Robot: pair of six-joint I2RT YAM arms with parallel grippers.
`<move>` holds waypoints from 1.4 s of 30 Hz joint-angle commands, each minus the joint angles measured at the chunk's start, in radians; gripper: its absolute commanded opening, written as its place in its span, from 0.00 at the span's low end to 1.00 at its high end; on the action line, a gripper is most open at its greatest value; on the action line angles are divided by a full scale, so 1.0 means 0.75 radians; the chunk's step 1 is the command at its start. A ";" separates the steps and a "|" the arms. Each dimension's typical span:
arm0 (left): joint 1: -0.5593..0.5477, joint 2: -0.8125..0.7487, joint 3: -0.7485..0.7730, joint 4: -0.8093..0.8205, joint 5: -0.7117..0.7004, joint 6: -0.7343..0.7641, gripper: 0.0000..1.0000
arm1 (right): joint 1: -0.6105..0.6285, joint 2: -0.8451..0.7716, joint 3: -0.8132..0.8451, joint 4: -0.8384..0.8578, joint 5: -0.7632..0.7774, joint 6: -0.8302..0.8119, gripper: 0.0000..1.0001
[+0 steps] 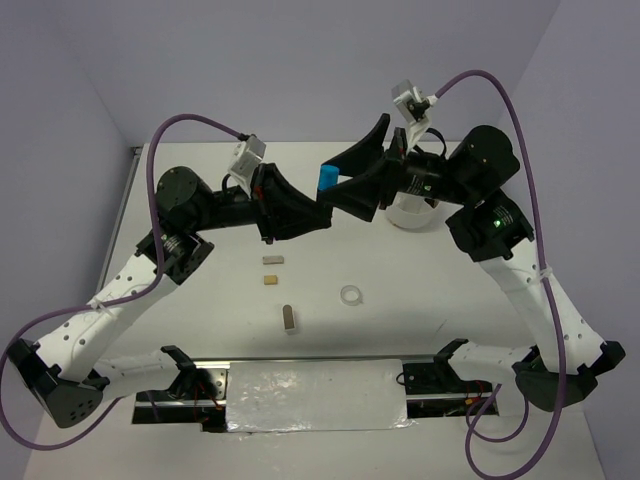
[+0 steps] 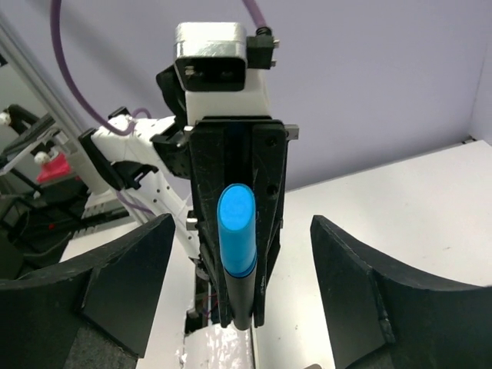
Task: Sort the stationery into containers
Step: Close the pen cap on the pen.
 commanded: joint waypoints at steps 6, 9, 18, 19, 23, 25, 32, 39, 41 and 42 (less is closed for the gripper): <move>-0.002 -0.025 -0.010 0.045 0.016 0.036 0.00 | -0.032 -0.018 0.015 0.101 0.075 0.088 0.70; -0.004 -0.019 -0.012 0.045 0.022 0.034 0.00 | -0.034 -0.025 -0.008 0.146 0.067 0.115 0.65; -0.002 -0.007 -0.010 0.026 0.014 0.038 0.00 | -0.038 -0.019 -0.026 0.185 -0.009 0.140 0.34; -0.002 -0.007 -0.008 0.026 0.010 0.040 0.00 | -0.040 -0.017 -0.043 0.183 -0.011 0.140 0.28; 0.000 0.010 0.024 0.006 0.006 0.053 0.00 | -0.038 -0.021 -0.082 0.224 -0.019 0.140 0.21; 0.002 0.018 0.035 0.012 0.004 0.047 0.00 | -0.040 -0.019 -0.098 0.234 -0.031 0.142 0.19; 0.087 0.069 0.100 0.169 0.077 -0.068 0.00 | -0.065 0.002 -0.143 0.265 -0.166 0.184 0.00; 0.147 0.151 0.335 0.051 0.137 0.057 0.00 | -0.077 0.033 -0.221 0.199 -0.291 0.193 0.00; 0.147 0.161 0.354 0.053 0.137 0.067 0.00 | -0.077 0.039 -0.255 0.175 -0.324 0.207 0.00; 0.151 0.165 0.370 0.053 0.131 0.071 0.00 | -0.075 0.035 -0.274 0.169 -0.324 0.209 0.00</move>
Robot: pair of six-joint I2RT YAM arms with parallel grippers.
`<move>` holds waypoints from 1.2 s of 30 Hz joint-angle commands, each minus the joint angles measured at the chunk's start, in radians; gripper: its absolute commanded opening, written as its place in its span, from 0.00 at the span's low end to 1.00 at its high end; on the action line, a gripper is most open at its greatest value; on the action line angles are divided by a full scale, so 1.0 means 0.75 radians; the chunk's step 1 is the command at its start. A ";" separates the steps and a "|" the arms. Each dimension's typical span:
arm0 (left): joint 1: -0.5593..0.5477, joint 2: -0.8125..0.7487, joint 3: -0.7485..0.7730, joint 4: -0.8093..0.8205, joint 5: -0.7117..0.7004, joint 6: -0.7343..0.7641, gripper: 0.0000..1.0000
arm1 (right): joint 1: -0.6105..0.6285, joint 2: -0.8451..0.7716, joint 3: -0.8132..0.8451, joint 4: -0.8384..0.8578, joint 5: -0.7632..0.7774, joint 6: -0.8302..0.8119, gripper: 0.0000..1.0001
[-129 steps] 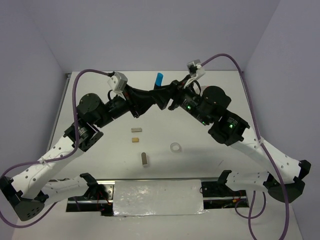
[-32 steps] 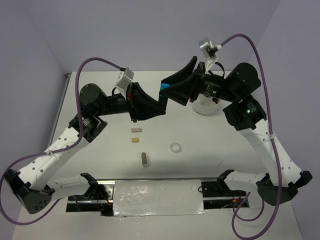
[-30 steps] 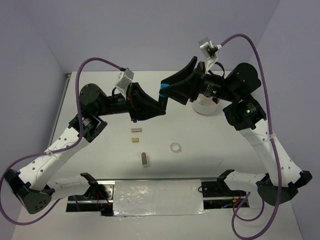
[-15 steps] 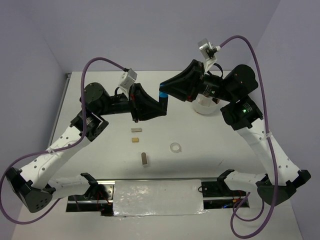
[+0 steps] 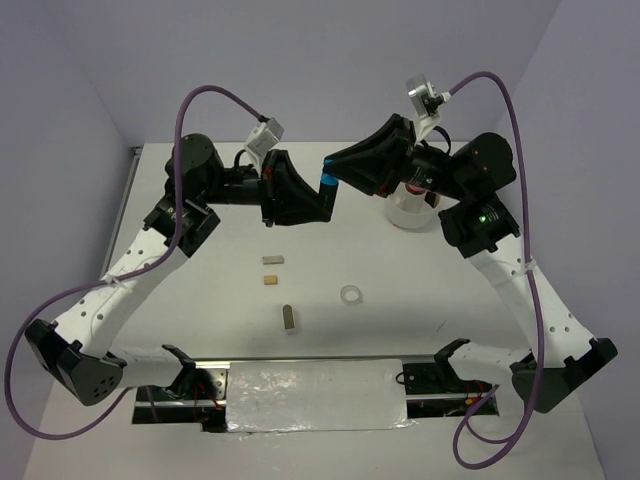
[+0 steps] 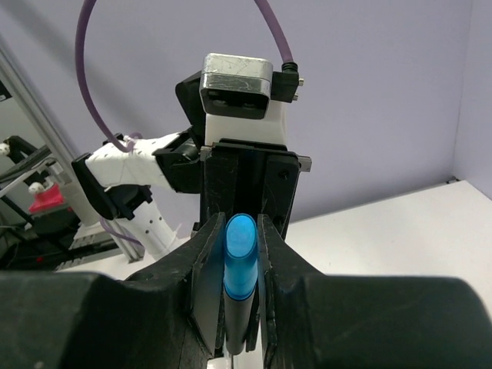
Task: Sort the stationery into containers
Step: Close the pen cap on the pen.
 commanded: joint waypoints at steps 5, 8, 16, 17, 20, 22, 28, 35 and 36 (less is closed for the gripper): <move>0.027 0.010 0.206 0.269 -0.144 0.065 0.00 | 0.036 -0.001 -0.242 -0.110 -0.329 0.143 0.00; 0.031 0.024 0.255 0.208 -0.159 0.125 0.00 | 0.046 0.003 -0.258 -0.149 -0.344 0.125 0.00; 0.052 0.059 0.378 0.116 -0.200 0.219 0.00 | 0.089 0.034 -0.238 -0.378 -0.354 0.033 0.00; 0.064 0.057 0.374 0.126 -0.204 0.211 0.00 | 0.091 0.030 -0.254 -0.376 -0.356 0.031 0.00; 0.099 0.057 0.380 0.136 -0.212 0.209 0.00 | 0.091 0.036 -0.248 -0.486 -0.344 -0.032 0.00; 0.111 0.057 0.384 0.140 -0.210 0.209 0.00 | 0.093 0.042 -0.240 -0.531 -0.346 -0.071 0.00; 0.126 0.053 0.388 0.183 -0.222 0.197 0.00 | 0.099 0.069 -0.264 -0.530 -0.407 -0.061 0.00; 0.134 0.053 0.406 0.183 -0.243 0.225 0.00 | 0.134 0.069 -0.316 -0.394 -0.501 0.052 0.00; 0.136 0.059 0.410 0.187 -0.245 0.227 0.00 | 0.142 0.077 -0.318 -0.405 -0.503 0.046 0.00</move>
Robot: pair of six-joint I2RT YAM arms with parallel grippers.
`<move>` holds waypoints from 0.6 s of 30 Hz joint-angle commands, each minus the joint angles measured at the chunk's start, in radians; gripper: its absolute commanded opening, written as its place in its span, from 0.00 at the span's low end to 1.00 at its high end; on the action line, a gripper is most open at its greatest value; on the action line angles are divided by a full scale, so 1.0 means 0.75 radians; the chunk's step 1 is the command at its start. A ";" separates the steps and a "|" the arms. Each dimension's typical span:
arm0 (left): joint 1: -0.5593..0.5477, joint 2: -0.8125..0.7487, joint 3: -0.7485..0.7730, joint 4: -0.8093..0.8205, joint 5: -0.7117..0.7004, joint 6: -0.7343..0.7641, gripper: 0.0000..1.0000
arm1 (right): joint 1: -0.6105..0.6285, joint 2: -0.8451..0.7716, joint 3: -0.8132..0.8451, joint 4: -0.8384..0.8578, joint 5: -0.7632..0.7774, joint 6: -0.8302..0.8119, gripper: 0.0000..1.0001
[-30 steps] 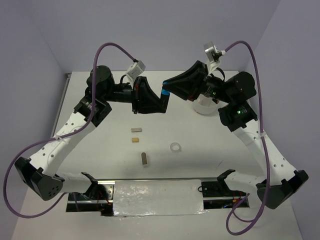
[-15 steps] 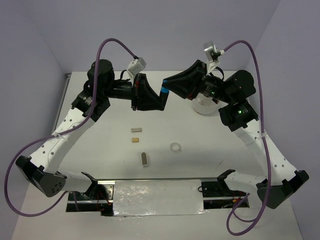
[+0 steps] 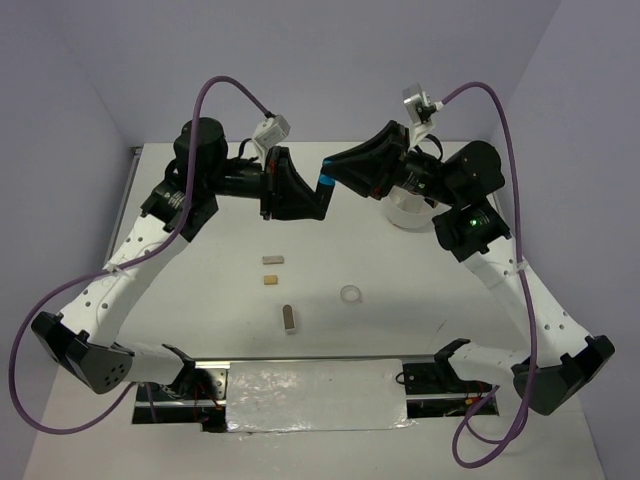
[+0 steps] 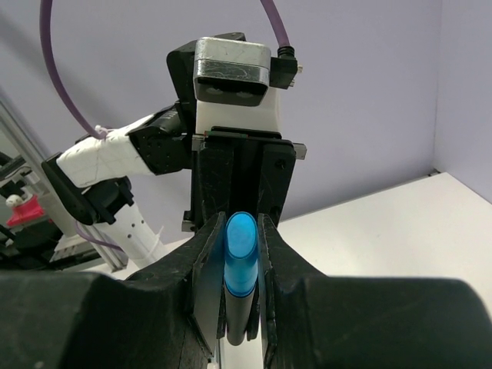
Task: Sort the stationery into containers
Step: Close the pen cap on the pen.
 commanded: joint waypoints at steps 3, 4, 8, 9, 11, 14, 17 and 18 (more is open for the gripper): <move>0.066 -0.028 0.250 0.593 -0.323 0.010 0.00 | 0.163 0.081 -0.192 -0.483 -0.586 0.067 0.00; 0.070 -0.026 0.254 0.593 -0.325 0.016 0.00 | 0.165 0.071 -0.223 -0.456 -0.588 0.104 0.00; 0.088 -0.032 0.278 0.563 -0.337 0.046 0.00 | 0.167 0.058 -0.250 -0.431 -0.602 0.117 0.00; 0.098 -0.030 0.283 0.567 -0.339 0.042 0.00 | 0.165 0.062 -0.244 -0.462 -0.598 0.078 0.00; 0.100 -0.022 0.301 0.577 -0.333 0.034 0.00 | 0.175 0.066 -0.254 -0.495 -0.602 0.065 0.00; 0.102 -0.007 0.317 0.589 -0.335 0.028 0.00 | 0.196 0.081 -0.262 -0.572 -0.612 0.014 0.00; 0.107 -0.005 0.322 0.595 -0.317 0.026 0.00 | 0.200 0.075 -0.252 -0.650 -0.582 -0.045 0.00; 0.105 -0.005 0.299 0.612 -0.309 -0.002 0.00 | 0.202 0.064 -0.252 -0.632 -0.567 -0.021 0.02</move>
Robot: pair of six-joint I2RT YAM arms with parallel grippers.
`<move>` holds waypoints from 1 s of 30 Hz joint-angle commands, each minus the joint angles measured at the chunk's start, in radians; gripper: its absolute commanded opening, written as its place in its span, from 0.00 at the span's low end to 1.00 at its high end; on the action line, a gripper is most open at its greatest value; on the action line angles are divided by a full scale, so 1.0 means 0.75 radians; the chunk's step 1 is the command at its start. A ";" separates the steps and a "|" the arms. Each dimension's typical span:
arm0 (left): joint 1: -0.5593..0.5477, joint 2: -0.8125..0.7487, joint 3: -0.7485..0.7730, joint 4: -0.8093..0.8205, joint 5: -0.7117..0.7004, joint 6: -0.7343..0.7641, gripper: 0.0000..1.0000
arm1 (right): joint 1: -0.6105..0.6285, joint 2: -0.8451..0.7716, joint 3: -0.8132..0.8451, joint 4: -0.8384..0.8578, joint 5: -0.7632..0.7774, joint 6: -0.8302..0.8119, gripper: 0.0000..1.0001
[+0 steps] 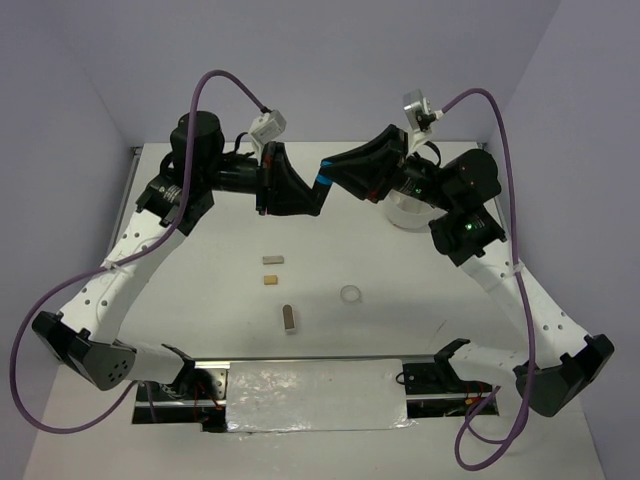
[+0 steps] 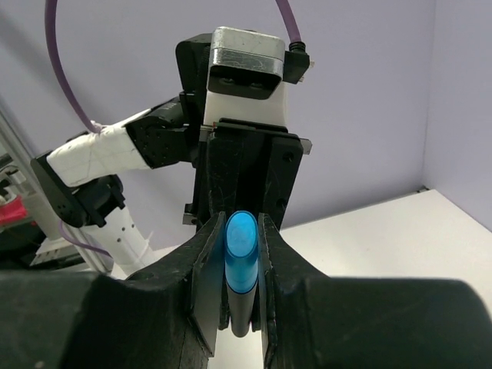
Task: Sort the stationery into containers
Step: Close the pen cap on the pen, then place the pen in the storage box.
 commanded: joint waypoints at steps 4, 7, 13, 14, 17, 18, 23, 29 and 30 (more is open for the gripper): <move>0.061 -0.065 0.099 0.801 -0.266 -0.116 0.00 | 0.156 0.035 -0.084 -0.599 -0.457 0.132 0.23; 0.051 -0.114 -0.068 0.863 -0.181 -0.191 0.00 | 0.149 -0.002 0.108 -0.739 -0.122 0.059 0.28; -0.027 -0.170 -0.300 0.769 -0.033 -0.179 0.00 | 0.106 0.025 0.372 -0.840 0.143 -0.084 0.40; -0.053 -0.180 -0.344 0.714 -0.029 -0.143 0.00 | 0.094 0.033 0.391 -0.860 0.133 -0.098 0.43; -0.092 -0.229 -0.402 0.598 -0.031 -0.071 0.00 | 0.053 0.060 0.432 -0.874 0.070 -0.121 0.47; -0.101 -0.255 -0.410 0.567 -0.021 -0.038 0.00 | 0.039 0.062 0.426 -0.862 0.047 -0.113 0.47; -0.127 -0.241 -0.425 0.365 0.061 0.048 0.00 | 0.027 0.082 0.427 -0.789 -0.157 -0.080 0.46; -0.127 -0.262 -0.374 0.162 -0.039 0.179 0.00 | 0.029 0.135 0.499 -0.990 -0.309 -0.215 0.27; -0.123 -0.258 -0.357 0.156 -0.049 0.185 0.00 | 0.029 0.143 0.501 -1.019 -0.335 -0.239 0.36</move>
